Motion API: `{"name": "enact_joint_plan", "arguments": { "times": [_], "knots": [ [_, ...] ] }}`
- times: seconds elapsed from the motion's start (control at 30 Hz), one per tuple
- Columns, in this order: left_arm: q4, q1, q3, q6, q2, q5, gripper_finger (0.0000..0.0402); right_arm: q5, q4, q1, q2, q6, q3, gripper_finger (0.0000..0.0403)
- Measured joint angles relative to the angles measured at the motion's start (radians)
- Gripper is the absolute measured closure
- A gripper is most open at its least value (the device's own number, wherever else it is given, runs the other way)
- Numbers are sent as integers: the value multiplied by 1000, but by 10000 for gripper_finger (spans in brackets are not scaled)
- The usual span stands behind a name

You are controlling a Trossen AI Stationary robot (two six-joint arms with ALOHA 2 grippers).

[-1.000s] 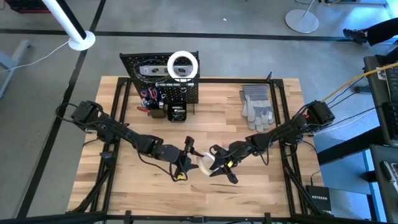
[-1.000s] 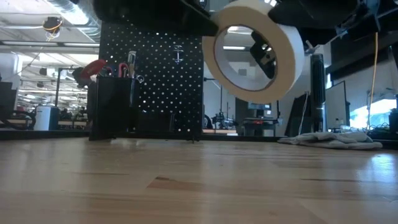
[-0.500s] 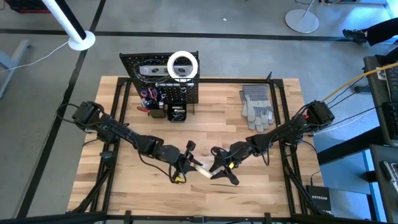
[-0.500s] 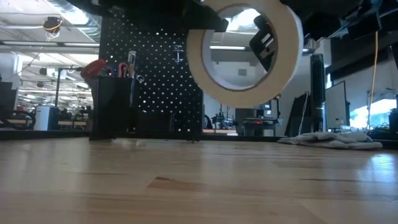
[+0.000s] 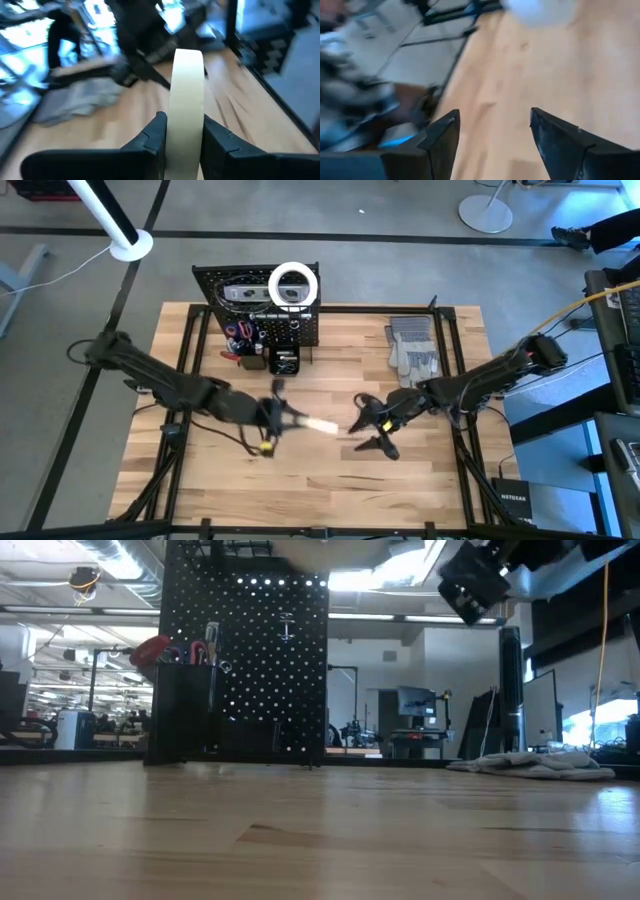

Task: Hang tools onto peg board
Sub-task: Put the white masking tape on the peg board

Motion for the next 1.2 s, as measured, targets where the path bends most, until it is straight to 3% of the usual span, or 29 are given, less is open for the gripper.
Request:
{"name": "enact_joint_plan", "arguments": {
  "times": [0.23, 0.43, 0.57, 0.7, 0.93, 1.03, 1.2],
  "knots": [
    [-103, 43, 154, 26, -175, -133, 337, 238, -14, 0, -52, -123, 0, 165],
    [-98, 168, 301, 168, -258, -210, 335, 325, -7, 0, -27, -148, -2, 165],
    [-86, 317, 393, 238, -273, -199, 337, 355, 4, 0, -19, -151, -2, 165],
    [-88, 509, 439, 199, -266, -38, 337, 377, 6, 0, -18, -158, -2, 165],
    [-199, 837, 439, -45, -236, 414, 337, 393, 6, 0, -18, -167, -2, 165],
    [-202, 907, 439, -137, -222, 536, 337, 395, 7, 0, -18, -163, -2, 165],
    [-216, 930, 440, -251, -197, 635, 337, 411, 11, 0, -18, -161, -2, 165]
  ]
}}
